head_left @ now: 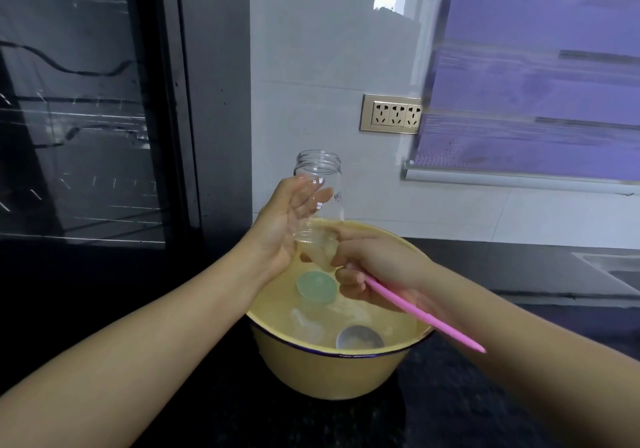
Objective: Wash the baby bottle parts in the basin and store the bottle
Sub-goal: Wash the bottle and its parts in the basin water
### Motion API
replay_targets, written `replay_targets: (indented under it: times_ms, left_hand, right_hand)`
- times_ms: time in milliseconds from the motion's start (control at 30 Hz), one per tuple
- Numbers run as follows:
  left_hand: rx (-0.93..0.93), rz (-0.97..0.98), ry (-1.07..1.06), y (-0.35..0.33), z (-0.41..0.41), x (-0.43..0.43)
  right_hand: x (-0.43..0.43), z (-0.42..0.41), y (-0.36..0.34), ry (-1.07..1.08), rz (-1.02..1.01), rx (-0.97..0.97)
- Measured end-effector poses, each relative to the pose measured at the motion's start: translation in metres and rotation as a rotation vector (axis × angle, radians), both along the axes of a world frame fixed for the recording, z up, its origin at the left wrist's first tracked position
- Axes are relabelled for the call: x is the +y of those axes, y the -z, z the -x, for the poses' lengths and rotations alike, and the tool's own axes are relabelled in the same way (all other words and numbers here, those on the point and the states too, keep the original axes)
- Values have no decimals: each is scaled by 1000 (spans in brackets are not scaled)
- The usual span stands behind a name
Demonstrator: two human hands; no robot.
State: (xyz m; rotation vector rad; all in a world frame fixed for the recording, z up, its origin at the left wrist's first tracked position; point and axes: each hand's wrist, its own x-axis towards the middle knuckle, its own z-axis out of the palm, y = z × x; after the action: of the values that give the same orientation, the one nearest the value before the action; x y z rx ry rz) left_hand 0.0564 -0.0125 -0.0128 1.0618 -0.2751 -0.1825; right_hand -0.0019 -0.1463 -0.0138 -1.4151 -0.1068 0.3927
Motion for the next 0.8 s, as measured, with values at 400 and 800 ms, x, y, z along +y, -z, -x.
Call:
replay_targets:
  times_ms: [400, 800]
  left_hand:
    - [142, 71, 135, -1, 2, 3]
    - [229, -30, 38, 3, -2, 0]
  right_hand:
    - [-10, -3, -14, 237, 24, -190]
    - [12, 6, -15, 373, 860, -700]
